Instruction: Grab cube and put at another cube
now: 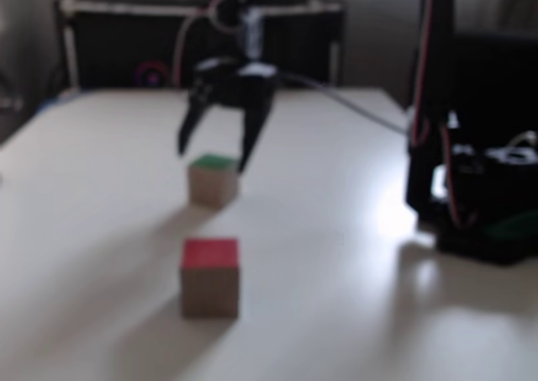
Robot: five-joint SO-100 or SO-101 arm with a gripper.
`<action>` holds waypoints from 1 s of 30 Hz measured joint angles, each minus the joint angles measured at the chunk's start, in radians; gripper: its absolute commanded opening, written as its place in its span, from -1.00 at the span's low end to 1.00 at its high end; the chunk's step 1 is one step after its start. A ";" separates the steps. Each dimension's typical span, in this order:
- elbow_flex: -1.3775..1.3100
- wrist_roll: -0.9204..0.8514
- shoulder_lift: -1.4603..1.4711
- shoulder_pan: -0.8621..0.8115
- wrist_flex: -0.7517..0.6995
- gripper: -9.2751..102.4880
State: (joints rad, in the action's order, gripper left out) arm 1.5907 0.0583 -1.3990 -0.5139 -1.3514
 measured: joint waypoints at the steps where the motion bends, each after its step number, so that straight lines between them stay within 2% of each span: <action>1: -0.006 0.000 0.015 -0.002 0.000 -0.09; 10: -0.069 0.000 0.137 -0.006 0.017 -0.13; 21: -0.080 0.000 0.155 -0.006 0.052 -0.52; 30: -0.006 0.002 0.015 -0.023 0.080 -0.56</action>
State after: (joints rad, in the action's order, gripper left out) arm 1.5846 0.0598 -1.3837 -0.5369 -1.2717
